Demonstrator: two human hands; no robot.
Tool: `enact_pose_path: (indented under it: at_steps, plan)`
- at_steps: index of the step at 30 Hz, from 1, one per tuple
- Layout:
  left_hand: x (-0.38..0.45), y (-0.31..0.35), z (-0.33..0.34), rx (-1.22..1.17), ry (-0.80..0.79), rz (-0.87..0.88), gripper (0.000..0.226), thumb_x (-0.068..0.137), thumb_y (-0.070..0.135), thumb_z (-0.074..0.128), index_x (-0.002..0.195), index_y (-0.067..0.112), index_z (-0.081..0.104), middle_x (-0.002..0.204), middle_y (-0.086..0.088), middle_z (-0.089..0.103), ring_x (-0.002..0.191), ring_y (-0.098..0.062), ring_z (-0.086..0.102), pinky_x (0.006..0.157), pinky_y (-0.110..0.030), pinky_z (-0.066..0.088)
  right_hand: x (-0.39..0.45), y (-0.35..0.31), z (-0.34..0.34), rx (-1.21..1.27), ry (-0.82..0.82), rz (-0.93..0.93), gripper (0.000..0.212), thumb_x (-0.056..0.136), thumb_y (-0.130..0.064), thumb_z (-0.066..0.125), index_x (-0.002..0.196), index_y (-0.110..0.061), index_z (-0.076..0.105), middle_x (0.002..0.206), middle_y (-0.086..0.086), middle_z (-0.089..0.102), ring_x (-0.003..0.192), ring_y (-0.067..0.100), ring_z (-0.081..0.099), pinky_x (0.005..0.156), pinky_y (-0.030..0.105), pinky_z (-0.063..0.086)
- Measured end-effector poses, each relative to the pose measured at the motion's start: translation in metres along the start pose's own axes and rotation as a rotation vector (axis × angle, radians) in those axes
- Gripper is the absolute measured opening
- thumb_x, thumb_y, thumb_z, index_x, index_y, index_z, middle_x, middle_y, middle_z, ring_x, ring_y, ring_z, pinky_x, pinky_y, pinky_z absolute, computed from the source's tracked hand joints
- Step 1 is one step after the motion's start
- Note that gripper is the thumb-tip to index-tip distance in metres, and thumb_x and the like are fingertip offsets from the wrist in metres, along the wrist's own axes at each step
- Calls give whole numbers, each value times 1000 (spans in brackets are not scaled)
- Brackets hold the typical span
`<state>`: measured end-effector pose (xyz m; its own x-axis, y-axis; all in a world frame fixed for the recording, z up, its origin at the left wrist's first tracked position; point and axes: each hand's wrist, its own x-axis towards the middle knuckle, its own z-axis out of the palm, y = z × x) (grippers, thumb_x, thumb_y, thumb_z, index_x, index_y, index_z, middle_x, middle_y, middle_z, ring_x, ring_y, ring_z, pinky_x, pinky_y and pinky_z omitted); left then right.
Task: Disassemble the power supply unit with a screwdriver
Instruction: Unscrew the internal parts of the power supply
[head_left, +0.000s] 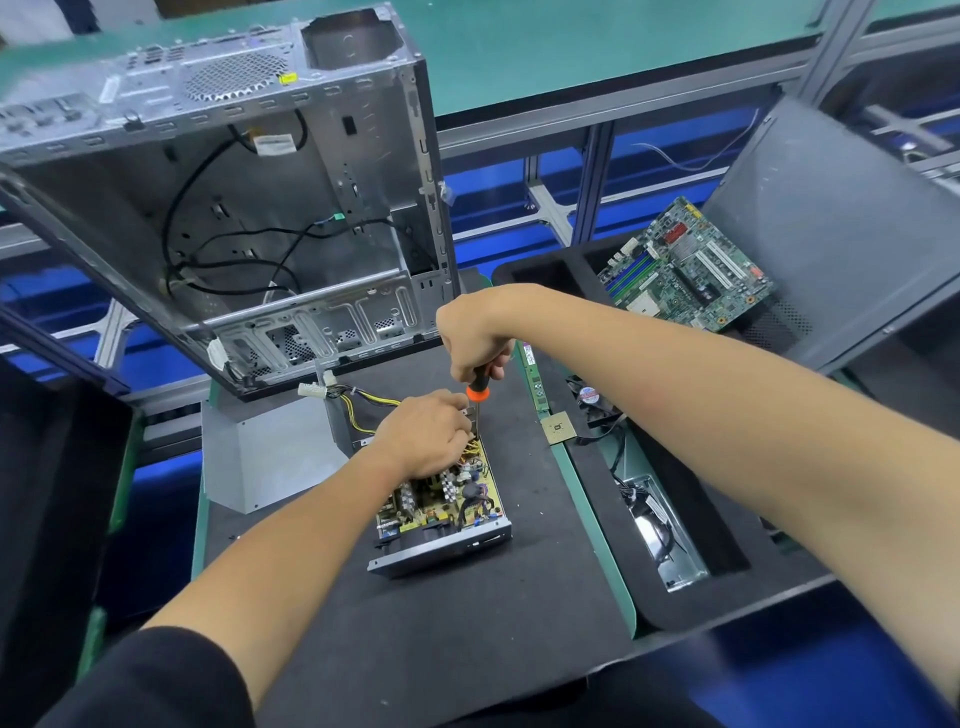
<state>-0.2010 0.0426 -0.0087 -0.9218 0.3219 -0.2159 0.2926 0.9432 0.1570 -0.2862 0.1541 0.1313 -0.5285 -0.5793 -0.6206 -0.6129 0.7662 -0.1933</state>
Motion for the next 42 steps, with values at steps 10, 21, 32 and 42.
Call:
enact_pose_path:
  at_steps: [10,21,32,42]
  plan:
    - [-2,3,-3,6,-6,-13,42,86,27,31,94,22,73,132,6,53,114,-18,49,82,-38,46,-5,-2,4,-54,29,-50,20,86,-8,55,67,-4,54,55,11,60,47,22,55,44,23,42]
    - [-6,8,-5,84,18,-22,57,78,32,18,97,17,70,105,-7,64,95,-30,56,79,-39,46,-8,-29,19,-525,98,-198,18,83,-11,58,66,-8,54,60,5,59,59,21,58,51,27,45]
    - [-7,12,-11,65,1,0,52,77,30,22,90,16,70,107,-3,62,99,-25,53,72,-36,45,-14,-16,12,-492,106,-204,27,81,-15,57,55,-11,53,53,3,59,52,18,52,47,24,40]
    - [-6,11,-11,68,-19,4,52,79,30,23,98,20,70,110,-2,59,102,-24,51,70,-35,41,-12,-10,12,-379,102,-173,25,82,-14,58,59,-9,50,63,10,61,57,24,52,50,27,40]
